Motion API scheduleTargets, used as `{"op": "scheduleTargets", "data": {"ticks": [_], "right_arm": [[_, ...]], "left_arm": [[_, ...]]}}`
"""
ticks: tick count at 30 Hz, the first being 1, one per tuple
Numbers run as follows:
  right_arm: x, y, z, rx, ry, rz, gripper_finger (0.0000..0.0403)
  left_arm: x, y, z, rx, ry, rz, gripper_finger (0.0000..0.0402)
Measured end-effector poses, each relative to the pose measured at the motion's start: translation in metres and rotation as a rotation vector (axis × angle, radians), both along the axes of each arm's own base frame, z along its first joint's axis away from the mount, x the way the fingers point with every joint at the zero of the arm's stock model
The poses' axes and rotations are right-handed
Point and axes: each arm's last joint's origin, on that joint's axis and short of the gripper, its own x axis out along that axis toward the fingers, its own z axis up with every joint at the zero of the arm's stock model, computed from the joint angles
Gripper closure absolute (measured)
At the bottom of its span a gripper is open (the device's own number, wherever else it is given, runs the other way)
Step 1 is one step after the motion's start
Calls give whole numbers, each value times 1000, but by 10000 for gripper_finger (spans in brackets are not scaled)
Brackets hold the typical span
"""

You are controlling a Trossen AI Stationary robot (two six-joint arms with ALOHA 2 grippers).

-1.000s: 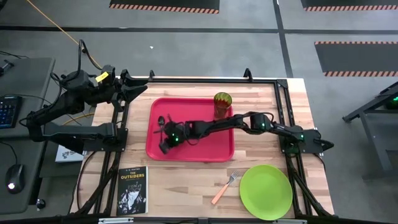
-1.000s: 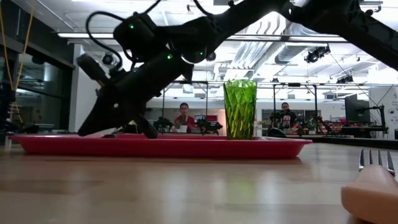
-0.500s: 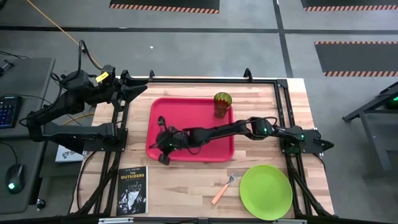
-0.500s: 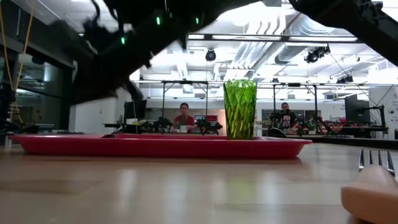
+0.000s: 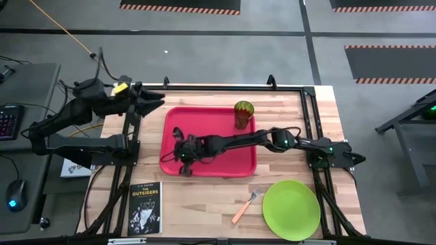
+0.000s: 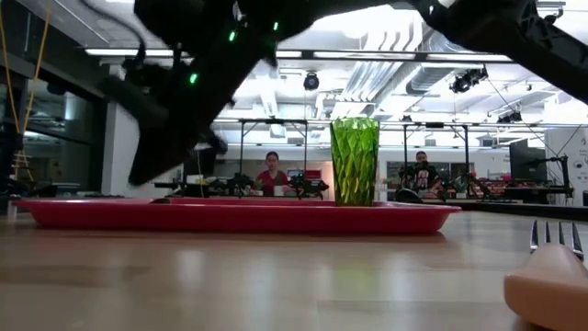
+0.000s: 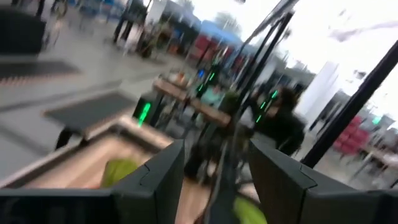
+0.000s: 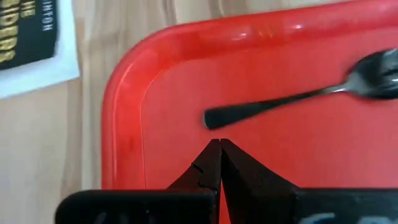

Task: Pick and place plate/cup/fork/spoon on tray
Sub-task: Put the black spoon to the left side of the red tray

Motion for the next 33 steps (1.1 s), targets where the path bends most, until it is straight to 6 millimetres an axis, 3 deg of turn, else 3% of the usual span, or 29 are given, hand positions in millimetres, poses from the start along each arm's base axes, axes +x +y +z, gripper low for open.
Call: {"op": "scheduleTargets", "data": {"ticks": [7,10,13,15,20,26,29,33], "right_arm": [[-31,-5,32,-106,216,116,403],[-45,-8,54,-127,257,118,403],[-59,-9,61,-148,296,105,403],[-73,-9,60,-148,318,88,403],[-127,-14,65,-72,240,-44,403],[-191,-15,71,97,14,-253,403],[-208,-13,69,122,-49,-316,403],[-214,-5,71,119,-95,-316,403]], "left_arm": [[2,1,-11,-19,105,8,292],[2,1,-12,-4,123,7,325],[1,1,-21,-15,215,7,367],[2,1,-32,-44,330,7,392],[11,4,-68,-135,730,24,400],[19,9,-117,-178,1372,32,401],[22,11,-142,-178,1577,7,401],[21,10,-171,-187,1713,-35,401]]}}
